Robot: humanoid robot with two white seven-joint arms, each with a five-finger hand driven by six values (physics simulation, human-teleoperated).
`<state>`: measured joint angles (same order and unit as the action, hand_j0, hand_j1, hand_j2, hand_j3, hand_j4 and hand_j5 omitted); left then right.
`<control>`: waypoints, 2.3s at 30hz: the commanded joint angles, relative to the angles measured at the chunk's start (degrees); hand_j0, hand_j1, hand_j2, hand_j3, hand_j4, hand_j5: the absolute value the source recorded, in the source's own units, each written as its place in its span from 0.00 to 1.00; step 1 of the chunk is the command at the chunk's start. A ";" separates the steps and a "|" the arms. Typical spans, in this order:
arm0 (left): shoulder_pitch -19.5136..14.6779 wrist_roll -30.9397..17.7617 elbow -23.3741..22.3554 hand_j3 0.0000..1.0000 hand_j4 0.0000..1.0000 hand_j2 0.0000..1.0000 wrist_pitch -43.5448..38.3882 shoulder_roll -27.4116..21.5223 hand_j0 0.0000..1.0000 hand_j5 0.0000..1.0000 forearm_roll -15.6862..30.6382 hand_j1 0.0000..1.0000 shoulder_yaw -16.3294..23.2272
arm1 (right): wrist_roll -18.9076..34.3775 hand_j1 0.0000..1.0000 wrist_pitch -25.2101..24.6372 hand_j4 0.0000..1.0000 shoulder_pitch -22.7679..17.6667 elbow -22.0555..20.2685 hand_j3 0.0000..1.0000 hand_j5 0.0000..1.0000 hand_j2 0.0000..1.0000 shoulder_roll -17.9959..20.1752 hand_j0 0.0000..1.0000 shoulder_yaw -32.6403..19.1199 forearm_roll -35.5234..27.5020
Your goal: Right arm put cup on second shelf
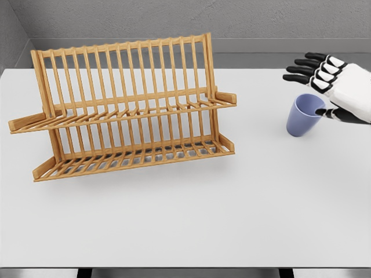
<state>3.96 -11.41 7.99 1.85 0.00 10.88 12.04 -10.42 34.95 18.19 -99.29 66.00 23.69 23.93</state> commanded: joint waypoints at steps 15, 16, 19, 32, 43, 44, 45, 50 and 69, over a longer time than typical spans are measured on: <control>0.00 -0.01 0.01 1.00 1.00 1.00 0.00 0.00 1.00 1.00 0.02 1.00 0.00 | 23.50 1.00 0.05 1.00 0.62 8.50 1.00 1.00 1.00 1.41 1.00 -3.03 -1.43; 0.00 -0.01 0.01 1.00 1.00 1.00 0.00 0.00 1.00 1.00 0.02 1.00 0.00 | 27.03 1.00 0.05 1.00 0.53 9.29 1.00 1.00 1.00 1.32 1.00 -4.70 -2.57; 0.00 -0.01 0.01 1.00 1.00 1.00 0.00 0.00 1.00 1.00 0.02 1.00 0.00 | 35.55 1.00 0.05 1.00 4.30 13.41 1.00 1.00 1.00 -0.96 1.00 -5.49 -4.15; 0.00 -0.01 0.01 1.00 1.00 1.00 0.00 0.00 1.00 1.00 0.02 1.00 0.00 | 42.06 1.00 0.05 1.00 23.73 23.79 1.00 1.00 1.00 -10.54 1.00 10.33 -3.54; 0.00 -0.01 0.09 1.00 1.00 1.00 0.00 0.00 1.00 1.00 0.02 1.00 0.00 | 43.56 1.00 0.05 1.00 28.30 30.03 1.00 1.00 1.00 -14.32 1.00 17.45 -3.45; 0.00 -0.01 0.01 1.00 1.00 1.00 0.00 0.00 1.00 1.00 0.02 1.00 0.00 | 43.56 1.00 0.05 1.00 28.39 30.03 1.00 1.00 1.00 -14.32 1.00 17.45 -3.45; 0.00 -0.01 0.01 1.00 1.00 1.00 0.00 0.00 1.00 1.00 0.02 1.00 0.00 | 43.56 1.00 0.05 1.00 28.39 30.12 1.00 1.00 1.00 -14.32 1.00 17.71 -3.45; 0.00 -0.01 0.01 1.00 1.00 1.00 0.00 0.00 1.00 1.00 0.02 1.00 0.00 | 43.56 1.00 0.05 1.00 29.09 31.79 1.00 1.00 1.00 -14.58 1.00 18.59 -3.45; 0.00 -0.01 0.01 1.00 1.00 1.00 0.00 0.00 1.00 1.00 0.02 1.00 0.00 | 43.56 1.00 0.05 1.00 31.20 35.48 1.00 1.00 1.00 -17.04 1.00 21.23 -3.36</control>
<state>3.96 -11.41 8.00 1.84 0.00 10.87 12.04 33.16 35.14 49.39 -63.84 48.90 44.88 20.84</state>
